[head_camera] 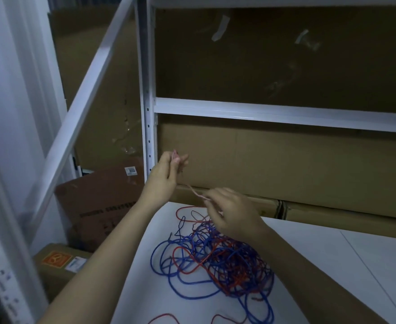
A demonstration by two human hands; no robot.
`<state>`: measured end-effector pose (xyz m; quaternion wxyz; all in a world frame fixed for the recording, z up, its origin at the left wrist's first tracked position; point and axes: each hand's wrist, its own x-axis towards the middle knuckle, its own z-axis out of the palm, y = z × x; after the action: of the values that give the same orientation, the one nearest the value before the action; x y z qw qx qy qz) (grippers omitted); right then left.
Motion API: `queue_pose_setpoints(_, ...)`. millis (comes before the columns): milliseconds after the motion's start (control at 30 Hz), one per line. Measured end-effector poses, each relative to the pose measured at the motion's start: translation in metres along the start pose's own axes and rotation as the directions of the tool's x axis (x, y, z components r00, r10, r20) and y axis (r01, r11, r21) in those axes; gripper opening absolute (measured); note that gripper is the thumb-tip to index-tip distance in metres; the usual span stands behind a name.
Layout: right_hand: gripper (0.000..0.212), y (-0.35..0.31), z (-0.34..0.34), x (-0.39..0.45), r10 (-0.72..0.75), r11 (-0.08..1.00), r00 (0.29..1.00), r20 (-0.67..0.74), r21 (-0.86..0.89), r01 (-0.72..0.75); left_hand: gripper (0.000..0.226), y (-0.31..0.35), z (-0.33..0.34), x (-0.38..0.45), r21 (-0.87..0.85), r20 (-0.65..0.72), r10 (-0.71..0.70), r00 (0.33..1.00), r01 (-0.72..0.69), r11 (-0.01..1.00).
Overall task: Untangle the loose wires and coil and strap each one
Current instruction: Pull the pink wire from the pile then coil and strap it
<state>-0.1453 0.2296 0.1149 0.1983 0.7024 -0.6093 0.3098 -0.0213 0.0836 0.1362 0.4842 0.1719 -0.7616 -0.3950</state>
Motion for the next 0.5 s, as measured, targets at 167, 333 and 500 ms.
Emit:
queue_pose_setpoints(167, 0.023, -0.008, -0.001, 0.002, -0.057, 0.998, 0.988, 0.144, 0.028, 0.053, 0.020, 0.008, 0.003, 0.005, -0.295, 0.006, -0.135, 0.991, 0.131, 0.946)
queue_pose_setpoints(333, 0.021, -0.018, -0.003, 0.011, -0.234, 0.953, 0.953, 0.191, -0.148, 0.263, 0.021, 0.013, 0.010, 0.015, -0.457, -0.043, -0.204, 0.978, 0.162, 0.874)
queue_pose_setpoints(500, 0.024, -0.008, -0.011, 0.016, -0.303, 0.944, 0.952, -0.048, -0.154, 0.293, 0.022, -0.002, 0.003, 0.000, 0.134, 0.212, -0.083, 0.974, 0.055, 0.989)
